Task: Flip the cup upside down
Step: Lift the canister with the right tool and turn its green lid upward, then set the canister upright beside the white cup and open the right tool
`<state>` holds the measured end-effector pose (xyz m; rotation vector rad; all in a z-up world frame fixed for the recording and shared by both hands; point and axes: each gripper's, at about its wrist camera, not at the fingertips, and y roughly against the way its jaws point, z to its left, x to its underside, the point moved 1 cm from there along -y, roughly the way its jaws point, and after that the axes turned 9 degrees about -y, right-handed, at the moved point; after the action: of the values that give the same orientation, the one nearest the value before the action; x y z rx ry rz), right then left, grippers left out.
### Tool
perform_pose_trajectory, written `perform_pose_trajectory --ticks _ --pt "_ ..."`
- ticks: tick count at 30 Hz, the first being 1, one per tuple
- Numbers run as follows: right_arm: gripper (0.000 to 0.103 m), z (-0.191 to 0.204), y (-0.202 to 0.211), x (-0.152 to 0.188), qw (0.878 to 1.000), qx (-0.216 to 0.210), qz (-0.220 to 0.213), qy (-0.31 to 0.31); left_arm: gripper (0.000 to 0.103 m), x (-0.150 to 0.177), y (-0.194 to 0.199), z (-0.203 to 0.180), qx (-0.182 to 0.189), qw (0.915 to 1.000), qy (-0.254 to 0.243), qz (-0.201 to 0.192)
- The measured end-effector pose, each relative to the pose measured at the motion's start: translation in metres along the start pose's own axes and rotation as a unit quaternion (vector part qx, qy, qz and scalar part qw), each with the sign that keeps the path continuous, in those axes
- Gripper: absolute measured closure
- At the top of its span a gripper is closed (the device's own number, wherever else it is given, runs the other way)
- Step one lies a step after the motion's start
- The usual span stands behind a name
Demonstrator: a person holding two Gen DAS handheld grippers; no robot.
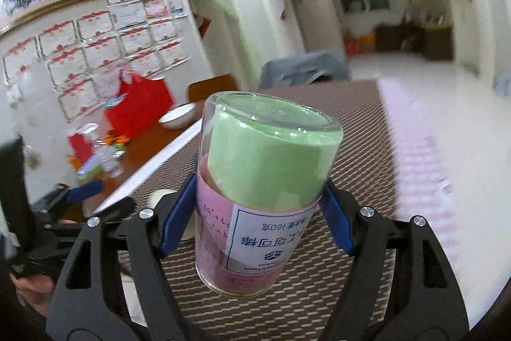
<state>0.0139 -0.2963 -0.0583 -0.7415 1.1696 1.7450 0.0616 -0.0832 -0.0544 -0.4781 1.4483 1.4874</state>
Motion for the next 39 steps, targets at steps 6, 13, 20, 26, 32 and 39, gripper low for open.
perform_pose_trajectory --ticks 6,13,20,26,32,39 --pt "0.031 -0.016 -0.02 0.012 0.997 0.066 -0.022 0.041 0.019 -0.003 -0.003 -0.015 0.014 0.9999 -0.006 -0.003" --pt "0.031 -0.028 -0.068 0.02 0.988 0.123 -0.03 0.085 0.019 0.001 -0.008 -0.015 0.015 0.9999 -0.006 0.005" --pt "0.03 -0.027 -0.099 0.029 0.98 0.159 -0.021 0.119 0.019 0.006 -0.014 -0.01 0.014 0.9998 0.001 0.012" --pt "0.021 -0.031 -0.099 0.04 0.982 0.156 0.001 0.108 0.019 0.009 -0.015 -0.008 0.017 0.9998 0.001 0.013" --pt "0.006 -0.025 -0.081 0.035 0.986 0.142 -0.006 0.086 0.019 0.009 -0.012 -0.008 0.017 0.9998 0.001 0.009" --pt "0.006 -0.009 -0.052 0.023 0.991 0.114 -0.024 0.072 0.019 0.006 -0.008 -0.009 0.018 0.9998 0.0 0.004"
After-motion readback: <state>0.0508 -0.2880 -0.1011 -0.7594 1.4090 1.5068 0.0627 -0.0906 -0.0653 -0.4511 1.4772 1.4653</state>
